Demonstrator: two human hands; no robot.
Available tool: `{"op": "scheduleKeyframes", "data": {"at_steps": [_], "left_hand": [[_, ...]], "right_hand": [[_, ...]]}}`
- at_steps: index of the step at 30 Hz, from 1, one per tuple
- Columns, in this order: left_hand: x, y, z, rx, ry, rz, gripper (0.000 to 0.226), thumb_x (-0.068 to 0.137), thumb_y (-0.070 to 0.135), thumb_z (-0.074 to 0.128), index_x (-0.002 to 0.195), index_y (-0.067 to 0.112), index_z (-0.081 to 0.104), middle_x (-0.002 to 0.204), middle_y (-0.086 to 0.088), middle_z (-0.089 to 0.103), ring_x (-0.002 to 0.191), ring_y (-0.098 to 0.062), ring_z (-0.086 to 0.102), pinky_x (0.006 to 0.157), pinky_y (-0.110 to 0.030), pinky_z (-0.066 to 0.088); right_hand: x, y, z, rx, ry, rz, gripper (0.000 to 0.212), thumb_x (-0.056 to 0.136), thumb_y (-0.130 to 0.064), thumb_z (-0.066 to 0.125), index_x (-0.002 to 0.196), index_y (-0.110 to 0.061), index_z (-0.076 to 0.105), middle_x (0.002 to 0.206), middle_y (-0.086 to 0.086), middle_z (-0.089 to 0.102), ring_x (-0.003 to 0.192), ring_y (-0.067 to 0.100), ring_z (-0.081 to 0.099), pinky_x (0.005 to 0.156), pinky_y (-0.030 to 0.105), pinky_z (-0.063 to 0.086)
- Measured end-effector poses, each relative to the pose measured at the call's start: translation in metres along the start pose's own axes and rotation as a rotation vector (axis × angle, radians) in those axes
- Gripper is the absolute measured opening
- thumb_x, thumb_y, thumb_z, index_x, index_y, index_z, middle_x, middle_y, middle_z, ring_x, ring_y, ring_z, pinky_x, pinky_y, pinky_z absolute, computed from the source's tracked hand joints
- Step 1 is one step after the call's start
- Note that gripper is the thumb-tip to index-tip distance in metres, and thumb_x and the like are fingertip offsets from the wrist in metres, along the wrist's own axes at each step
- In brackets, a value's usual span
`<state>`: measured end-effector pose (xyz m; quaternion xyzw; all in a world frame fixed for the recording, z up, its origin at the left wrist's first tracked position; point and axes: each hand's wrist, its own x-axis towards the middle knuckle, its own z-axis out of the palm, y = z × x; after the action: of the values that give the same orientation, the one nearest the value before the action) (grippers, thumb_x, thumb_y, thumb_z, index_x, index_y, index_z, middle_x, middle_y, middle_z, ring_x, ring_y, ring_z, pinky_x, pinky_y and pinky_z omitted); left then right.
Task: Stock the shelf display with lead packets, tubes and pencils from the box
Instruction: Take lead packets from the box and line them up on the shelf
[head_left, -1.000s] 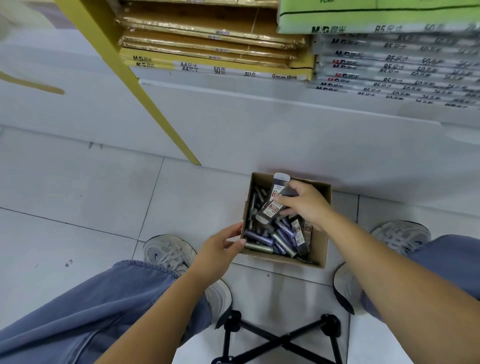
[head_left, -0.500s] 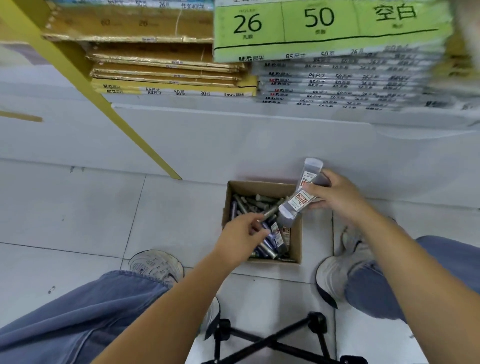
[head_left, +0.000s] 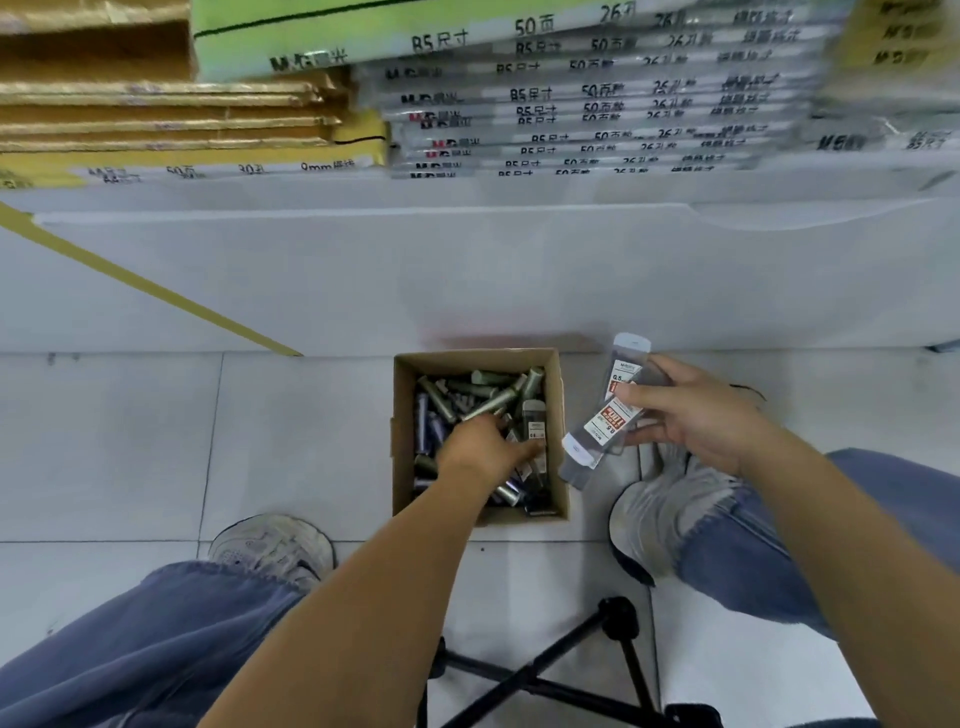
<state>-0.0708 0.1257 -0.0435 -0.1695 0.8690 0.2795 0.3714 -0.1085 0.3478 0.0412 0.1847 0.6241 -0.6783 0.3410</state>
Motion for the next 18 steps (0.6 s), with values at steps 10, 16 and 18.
{"op": "scheduleKeyframes", "data": {"at_steps": [10, 16, 18], "left_hand": [[0.002, -0.003, 0.012, -0.395, 0.024, 0.031, 0.051, 0.080, 0.024, 0.081, 0.125, 0.020, 0.059, 0.111, 0.002, 0.071, 0.099, -0.019, 0.067, 0.089, -0.039, 0.056], [0.001, -0.002, 0.009, -0.576, -0.145, 0.038, 0.053, 0.081, 0.016, 0.081, 0.128, 0.019, 0.058, 0.108, 0.000, 0.067, 0.100, -0.022, 0.066, 0.091, -0.040, 0.057], [0.001, -0.001, 0.009, -0.604, -0.172, 0.046, 0.052, 0.082, 0.012, 0.079, 0.128, 0.018, 0.057, 0.102, 0.002, 0.066, 0.097, -0.020, 0.067, 0.086, -0.037, 0.058]], "right_hand": [[0.004, 0.002, 0.003, 0.019, -0.043, -0.024, 0.032, 0.086, -0.002, 0.064, 0.110, -0.023, 0.066, 0.085, 0.005, 0.072, 0.078, 0.023, 0.072, 0.063, 0.037, 0.059], [-0.001, 0.003, -0.006, 0.069, -0.050, -0.023, 0.039, 0.077, -0.007, 0.069, 0.112, -0.024, 0.067, 0.086, 0.007, 0.071, 0.080, 0.024, 0.071, 0.066, 0.040, 0.060], [-0.003, 0.001, -0.010, 0.087, -0.040, -0.029, 0.043, 0.071, -0.010, 0.071, 0.112, -0.022, 0.067, 0.084, 0.005, 0.070, 0.078, 0.024, 0.071, 0.066, 0.042, 0.060]]}}
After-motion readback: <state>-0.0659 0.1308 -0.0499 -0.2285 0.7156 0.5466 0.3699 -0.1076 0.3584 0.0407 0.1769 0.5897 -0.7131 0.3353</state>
